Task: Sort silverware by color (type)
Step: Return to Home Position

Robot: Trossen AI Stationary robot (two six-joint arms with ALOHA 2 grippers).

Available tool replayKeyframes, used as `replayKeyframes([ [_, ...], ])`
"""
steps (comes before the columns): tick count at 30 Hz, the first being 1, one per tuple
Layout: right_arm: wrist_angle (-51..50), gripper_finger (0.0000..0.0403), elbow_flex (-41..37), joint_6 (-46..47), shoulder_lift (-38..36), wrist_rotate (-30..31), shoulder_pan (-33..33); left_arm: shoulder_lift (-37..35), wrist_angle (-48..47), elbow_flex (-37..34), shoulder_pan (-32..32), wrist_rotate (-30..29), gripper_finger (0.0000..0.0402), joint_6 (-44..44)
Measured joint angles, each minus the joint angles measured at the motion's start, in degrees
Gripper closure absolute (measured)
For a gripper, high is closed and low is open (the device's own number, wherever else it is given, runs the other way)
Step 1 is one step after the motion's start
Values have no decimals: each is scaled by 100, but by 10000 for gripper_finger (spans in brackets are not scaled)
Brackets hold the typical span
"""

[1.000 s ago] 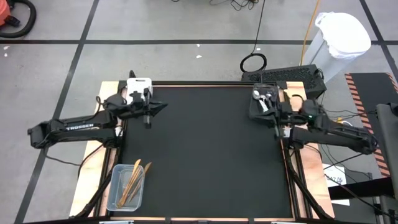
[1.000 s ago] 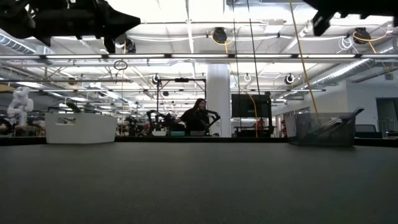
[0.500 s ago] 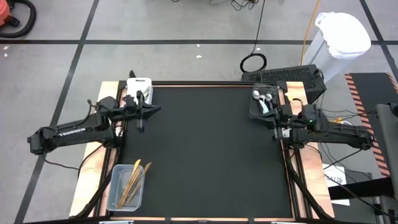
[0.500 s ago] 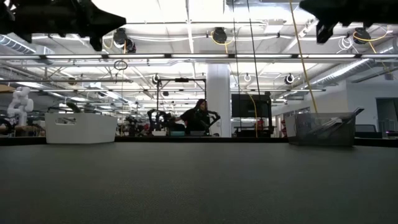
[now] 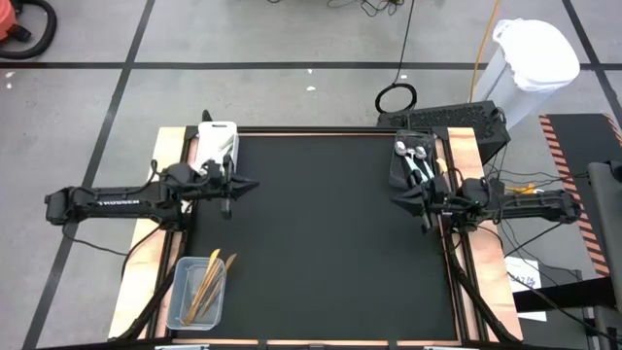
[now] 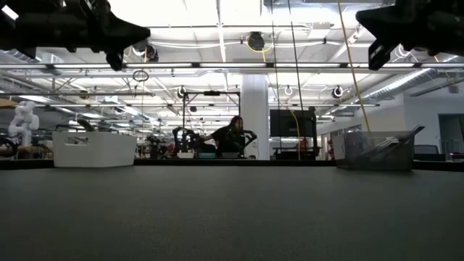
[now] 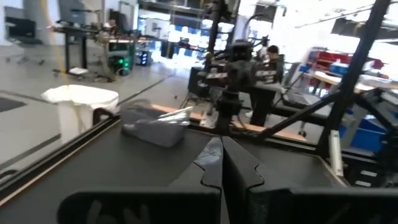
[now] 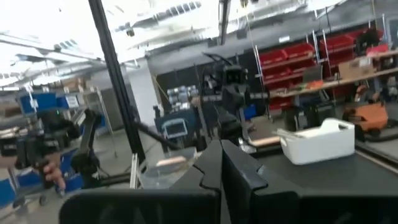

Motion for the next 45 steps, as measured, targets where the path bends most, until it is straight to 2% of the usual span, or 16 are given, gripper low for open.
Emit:
replayKeyframes([
  [5, -795, 403, 0, -280, -551, 4, 12, -308, 107, -181, -352, 25, 402, -21],
  [11, -1371, 403, 0, -262, -1232, 4, 12, -1380, 313, -782, -417, -57, 402, -221],
  [15, -1530, 403, 2, -319, -1377, 4, 12, -2112, 273, -1030, -417, -60, 402, -332],
  [20, -1843, 403, -32, -316, -1375, 6, 12, -2932, 200, -1307, -419, -430, 402, -333],
  [24, -1504, 403, -252, -176, -1375, 6, 30, -3436, -534, -1325, -419, -448, 402, -431],
  [28, -777, 403, -663, 172, -1368, 15, 122, -3486, -993, -1330, -484, -221, 402, -485],
  [37, -1149, 403, -662, -309, -1502, 23, 211, -3486, -2463, -1327, -753, -44, 402, -483],
  [45, -1416, 402, -673, -286, -1538, 55, 207, -3486, -2237, -1432, -756, -199, 402, -479],
])
